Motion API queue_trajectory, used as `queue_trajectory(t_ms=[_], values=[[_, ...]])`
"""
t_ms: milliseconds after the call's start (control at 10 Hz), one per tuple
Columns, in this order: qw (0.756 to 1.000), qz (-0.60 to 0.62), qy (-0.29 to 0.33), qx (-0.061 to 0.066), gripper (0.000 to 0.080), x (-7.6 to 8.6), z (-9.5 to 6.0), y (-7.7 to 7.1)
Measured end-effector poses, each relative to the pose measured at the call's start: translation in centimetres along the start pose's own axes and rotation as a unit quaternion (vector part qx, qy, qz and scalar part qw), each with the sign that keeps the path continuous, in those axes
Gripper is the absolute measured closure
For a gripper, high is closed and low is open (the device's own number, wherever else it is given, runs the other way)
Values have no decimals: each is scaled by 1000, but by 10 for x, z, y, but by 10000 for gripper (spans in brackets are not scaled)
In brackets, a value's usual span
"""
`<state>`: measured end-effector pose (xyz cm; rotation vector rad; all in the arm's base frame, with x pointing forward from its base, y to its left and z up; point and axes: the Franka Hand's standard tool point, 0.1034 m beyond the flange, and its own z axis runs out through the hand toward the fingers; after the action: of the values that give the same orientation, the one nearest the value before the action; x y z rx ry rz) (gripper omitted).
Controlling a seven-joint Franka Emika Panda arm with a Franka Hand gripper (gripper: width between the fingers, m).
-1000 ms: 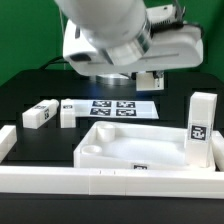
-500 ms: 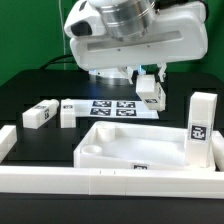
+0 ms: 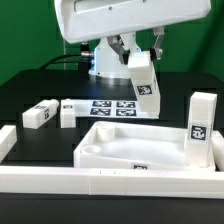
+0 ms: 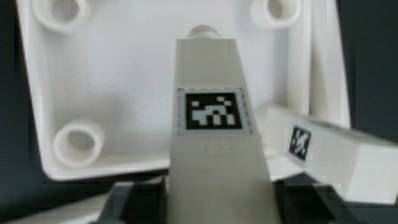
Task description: Assemble desk
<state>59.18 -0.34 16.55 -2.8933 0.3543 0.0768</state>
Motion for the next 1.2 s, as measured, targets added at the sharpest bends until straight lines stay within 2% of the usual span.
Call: queue_trajectory(t_ms=[300, 400, 600, 800, 1000, 1200], values=[[996, -11, 86, -16, 509, 7, 0, 5], [991, -35, 125, -30, 509, 16, -7, 8], [979, -40, 193, -40, 509, 27, -17, 17], [965, -39, 255, -52, 509, 27, -15, 23], [967, -41, 246, -52, 509, 24, -11, 23], [965, -72, 242, -70, 509, 18, -5, 30]])
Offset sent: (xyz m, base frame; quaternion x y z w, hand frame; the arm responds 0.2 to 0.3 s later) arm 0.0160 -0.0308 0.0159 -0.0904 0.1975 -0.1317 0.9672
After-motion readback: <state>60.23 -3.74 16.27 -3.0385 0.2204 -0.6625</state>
